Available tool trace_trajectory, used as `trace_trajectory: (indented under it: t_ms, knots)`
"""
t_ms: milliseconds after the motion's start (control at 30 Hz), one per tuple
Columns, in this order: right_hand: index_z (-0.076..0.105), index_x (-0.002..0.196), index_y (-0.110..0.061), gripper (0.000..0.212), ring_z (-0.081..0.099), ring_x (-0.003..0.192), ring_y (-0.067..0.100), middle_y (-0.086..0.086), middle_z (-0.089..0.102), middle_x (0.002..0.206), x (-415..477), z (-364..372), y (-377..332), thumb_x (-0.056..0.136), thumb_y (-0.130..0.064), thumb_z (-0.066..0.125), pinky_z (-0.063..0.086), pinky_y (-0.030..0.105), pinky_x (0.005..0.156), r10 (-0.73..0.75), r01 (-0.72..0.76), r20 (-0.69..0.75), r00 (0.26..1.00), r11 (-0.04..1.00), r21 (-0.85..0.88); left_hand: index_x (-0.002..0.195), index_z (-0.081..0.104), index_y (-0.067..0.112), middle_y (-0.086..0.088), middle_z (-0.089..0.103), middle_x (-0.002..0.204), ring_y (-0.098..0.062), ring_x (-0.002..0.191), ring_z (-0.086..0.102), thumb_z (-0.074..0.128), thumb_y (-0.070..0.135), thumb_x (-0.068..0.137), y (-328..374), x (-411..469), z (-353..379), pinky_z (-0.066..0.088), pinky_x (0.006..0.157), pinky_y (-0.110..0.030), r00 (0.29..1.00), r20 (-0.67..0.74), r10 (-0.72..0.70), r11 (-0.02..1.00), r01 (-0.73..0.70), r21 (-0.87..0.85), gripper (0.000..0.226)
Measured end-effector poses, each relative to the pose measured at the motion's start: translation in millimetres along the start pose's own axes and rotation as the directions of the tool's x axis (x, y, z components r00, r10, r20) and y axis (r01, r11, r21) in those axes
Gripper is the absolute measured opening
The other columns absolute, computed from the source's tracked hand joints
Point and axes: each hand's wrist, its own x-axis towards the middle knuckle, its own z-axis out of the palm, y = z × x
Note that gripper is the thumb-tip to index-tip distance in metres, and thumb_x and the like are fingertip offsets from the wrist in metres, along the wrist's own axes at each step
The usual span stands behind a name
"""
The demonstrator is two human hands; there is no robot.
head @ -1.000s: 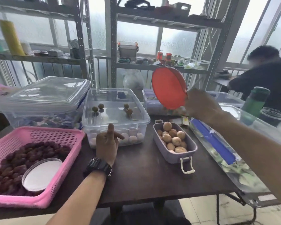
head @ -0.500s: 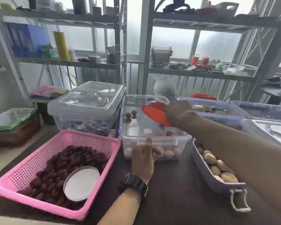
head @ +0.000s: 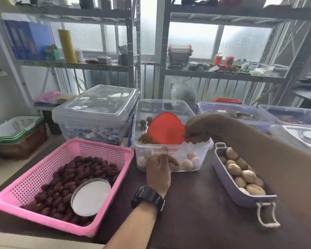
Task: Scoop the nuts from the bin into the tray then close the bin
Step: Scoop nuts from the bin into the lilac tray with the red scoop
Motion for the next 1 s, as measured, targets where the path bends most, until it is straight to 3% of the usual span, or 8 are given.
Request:
trace_trajectory:
  t_ms: [133,267,433,667,867,1000]
  knots:
    - [0.052,0.073,-0.011,0.030,0.030,0.027,0.003,0.002,0.046,0.039,6.0,11.7,4.7,0.101,-0.010,0.039,0.021,0.009,0.032,0.010,0.007,-0.045,0.999,0.933,0.360,0.043,0.065,0.018,0.008,0.041,0.032,-0.003,0.035,0.037,0.040,0.056,0.090,1.8,-1.1,0.4,0.028,0.053,-0.023,1.000,-0.004,-0.010,1.000,0.009,-0.017,0.066]
    - [0.047,0.071,-0.006,0.039,0.022,0.022,0.004,-0.001,0.036,0.036,2.2,4.3,7.8,0.102,-0.013,0.024,0.015,0.011,0.024,-0.001,-0.081,0.147,0.989,0.833,0.548,0.045,0.064,0.006,0.007,0.039,0.032,-0.005,0.033,0.035,0.041,0.053,0.090,4.5,-1.3,0.5,0.028,0.047,-0.020,1.000,-0.010,-0.011,1.000,0.011,-0.022,0.069]
    - [0.048,0.071,-0.005,0.039,0.022,0.021,0.004,-0.002,0.036,0.037,-2.1,-0.8,15.1,0.100,-0.009,0.022,0.016,0.011,0.022,-0.075,-0.078,0.175,0.982,0.681,0.728,0.047,0.065,0.001,0.004,0.041,0.035,-0.009,0.036,0.038,0.042,0.041,0.098,1.1,-0.9,-1.0,0.032,0.048,-0.021,1.000,-0.021,-0.002,1.000,0.003,0.015,0.069]
    - [0.048,0.072,-0.003,0.037,0.023,0.020,0.003,-0.002,0.035,0.036,-38.5,-29.3,27.9,0.098,-0.008,0.022,0.013,0.010,0.025,-0.149,0.018,0.073,0.986,0.535,0.845,0.047,0.066,0.003,-0.001,0.044,0.036,-0.011,0.038,0.042,0.043,0.043,0.099,-1.6,0.5,-3.7,0.034,0.056,-0.027,0.999,-0.033,0.004,0.999,-0.002,0.046,0.070]
    - [0.051,0.073,-0.003,0.040,0.025,0.021,0.004,-0.002,0.036,0.036,-79.4,-56.2,61.4,0.100,-0.009,0.022,0.020,0.009,0.023,-0.082,0.073,-0.033,0.996,0.552,0.831,0.045,0.067,0.010,-0.027,0.048,0.042,-0.016,0.036,0.042,0.042,0.046,0.097,-1.8,3.9,-7.6,0.034,0.055,-0.028,0.997,-0.036,0.062,0.996,-0.059,0.068,0.068]
    - [0.050,0.072,-0.002,0.040,0.024,0.021,0.004,-0.002,0.036,0.036,-107.4,-53.7,99.0,0.100,-0.009,0.022,0.017,0.008,0.023,-0.026,0.054,-0.048,0.999,0.547,0.836,0.046,0.068,0.010,-0.027,0.045,0.040,-0.013,0.033,0.040,0.042,0.046,0.098,2.1,2.1,-6.2,0.034,0.050,-0.024,0.996,-0.016,0.090,0.994,-0.088,0.059,0.068]
